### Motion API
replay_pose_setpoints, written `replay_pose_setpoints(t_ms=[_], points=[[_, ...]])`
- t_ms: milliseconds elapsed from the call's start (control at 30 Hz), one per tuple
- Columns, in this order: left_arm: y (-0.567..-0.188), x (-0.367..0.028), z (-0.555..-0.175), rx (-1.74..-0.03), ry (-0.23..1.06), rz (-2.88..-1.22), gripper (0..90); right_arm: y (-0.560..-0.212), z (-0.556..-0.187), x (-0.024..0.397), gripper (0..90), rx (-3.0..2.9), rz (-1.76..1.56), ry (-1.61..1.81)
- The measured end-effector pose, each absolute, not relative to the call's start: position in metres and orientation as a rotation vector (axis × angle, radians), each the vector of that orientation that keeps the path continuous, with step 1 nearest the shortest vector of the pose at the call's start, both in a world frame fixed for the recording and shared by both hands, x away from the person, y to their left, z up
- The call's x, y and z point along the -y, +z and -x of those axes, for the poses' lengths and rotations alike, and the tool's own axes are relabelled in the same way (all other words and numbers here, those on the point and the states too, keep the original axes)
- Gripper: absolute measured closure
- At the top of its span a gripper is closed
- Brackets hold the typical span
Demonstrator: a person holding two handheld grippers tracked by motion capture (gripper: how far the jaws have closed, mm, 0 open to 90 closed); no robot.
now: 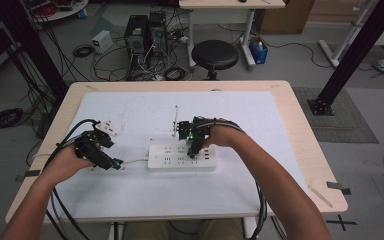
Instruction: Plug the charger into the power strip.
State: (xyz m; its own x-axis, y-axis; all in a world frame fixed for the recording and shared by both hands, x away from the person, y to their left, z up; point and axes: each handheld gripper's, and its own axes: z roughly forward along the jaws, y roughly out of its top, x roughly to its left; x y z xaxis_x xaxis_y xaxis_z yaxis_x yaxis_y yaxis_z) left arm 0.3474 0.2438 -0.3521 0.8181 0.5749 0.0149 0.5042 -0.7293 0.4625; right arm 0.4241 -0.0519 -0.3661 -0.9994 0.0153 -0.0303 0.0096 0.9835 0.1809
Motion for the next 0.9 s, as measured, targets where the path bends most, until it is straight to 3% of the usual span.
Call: replay_pose_setpoints(t_ms=[100, 200, 367, 433, 633, 700, 900], points=[[-0.351, -0.243, -0.348, -0.799, 0.219, -2.554, 21.8, -0.356, -0.43, 0.063, 30.4, -3.076, -0.128, 0.381], [-0.35, -0.242, -0.348, -0.789, 0.221, -2.56, 21.8, -0.345, -0.431, 0.075, 20.5, -3.054, -0.252, 0.461], [-0.349, -0.238, -0.348, -0.786, 0.222, -2.56, 21.8, -0.335, -0.434, 0.089, 20.4, -3.011, -0.395, 0.566], [-0.349, -0.236, -0.348, -0.786, 0.223, -2.56, 21.8, -0.329, -0.432, 0.097, 9.5, -2.973, -0.447, 0.577], [-0.348, -0.234, -0.348, -0.779, 0.225, -2.56, 21.8, -0.317, -0.43, 0.114, 9.3, -2.996, -0.498, 0.596], [-0.348, -0.234, -0.349, -0.775, 0.223, -2.561, 21.8, -0.317, -0.427, 0.117, 0.5, -2.986, -0.484, 0.541], [-0.348, -0.235, -0.348, -0.768, 0.224, -2.559, 21.8, -0.311, -0.421, 0.128, 0.6, -2.92, -0.471, 0.531]])
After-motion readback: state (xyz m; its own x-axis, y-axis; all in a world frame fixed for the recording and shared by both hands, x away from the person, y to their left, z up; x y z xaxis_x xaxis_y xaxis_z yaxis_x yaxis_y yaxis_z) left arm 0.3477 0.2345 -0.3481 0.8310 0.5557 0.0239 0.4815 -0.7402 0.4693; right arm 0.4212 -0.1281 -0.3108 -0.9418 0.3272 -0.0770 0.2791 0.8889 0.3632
